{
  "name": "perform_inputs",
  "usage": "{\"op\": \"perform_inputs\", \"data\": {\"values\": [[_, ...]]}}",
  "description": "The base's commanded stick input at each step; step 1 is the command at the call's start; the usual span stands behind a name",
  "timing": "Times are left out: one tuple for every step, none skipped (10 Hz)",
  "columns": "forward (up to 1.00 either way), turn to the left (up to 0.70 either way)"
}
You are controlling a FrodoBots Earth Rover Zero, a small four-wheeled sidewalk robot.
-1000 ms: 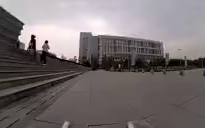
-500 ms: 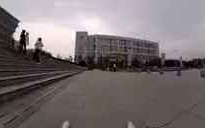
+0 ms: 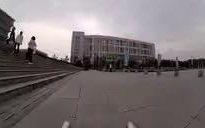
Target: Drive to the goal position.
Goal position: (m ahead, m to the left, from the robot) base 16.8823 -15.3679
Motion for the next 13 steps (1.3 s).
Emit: {"op": "perform_inputs", "data": {"values": [[0.60,-0.15],[0.60,-0.15],[0.60,-0.15],[0.60,-0.15],[0.60,-0.15],[0.60,-0.15],[0.60,-0.15],[0.60,-0.15],[0.60,-0.15],[0.60,-0.15],[0.60,-0.15],[0.60,-0.15],[0.60,-0.15]]}}
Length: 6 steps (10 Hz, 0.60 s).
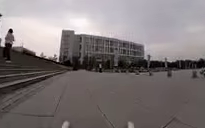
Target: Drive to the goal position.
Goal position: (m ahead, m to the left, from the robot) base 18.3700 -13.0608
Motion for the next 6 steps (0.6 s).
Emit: {"op": "perform_inputs", "data": {"values": [[0.60,-0.15],[0.60,-0.15],[0.60,-0.15],[0.60,-0.15],[0.60,-0.15],[0.60,-0.15]]}}
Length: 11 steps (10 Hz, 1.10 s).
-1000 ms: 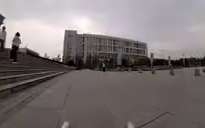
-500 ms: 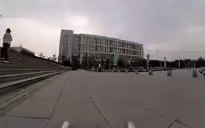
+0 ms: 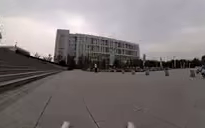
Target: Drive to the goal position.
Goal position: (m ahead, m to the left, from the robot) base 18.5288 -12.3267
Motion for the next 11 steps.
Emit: {"op": "perform_inputs", "data": {"values": [[0.60,-0.15],[0.60,-0.15],[0.60,-0.15],[0.60,-0.15],[0.60,-0.15],[0.60,-0.15],[0.60,-0.15],[0.60,-0.15],[0.60,-0.15],[0.60,-0.15],[0.60,-0.15]]}}
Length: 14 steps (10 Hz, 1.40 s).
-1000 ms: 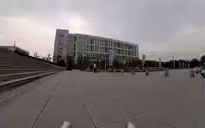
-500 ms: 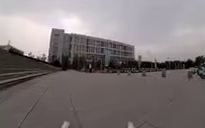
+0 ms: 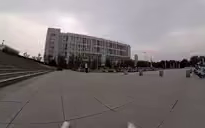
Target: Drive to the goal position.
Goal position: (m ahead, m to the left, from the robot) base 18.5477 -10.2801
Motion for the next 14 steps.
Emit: {"op": "perform_inputs", "data": {"values": [[0.60,-0.15],[0.60,-0.15],[0.60,-0.15],[0.60,-0.15],[0.60,-0.15],[0.60,-0.15],[0.60,-0.15],[0.60,-0.15],[0.60,-0.15],[0.60,-0.15],[0.60,-0.15],[0.60,-0.15],[0.60,-0.15],[0.60,-0.15]]}}
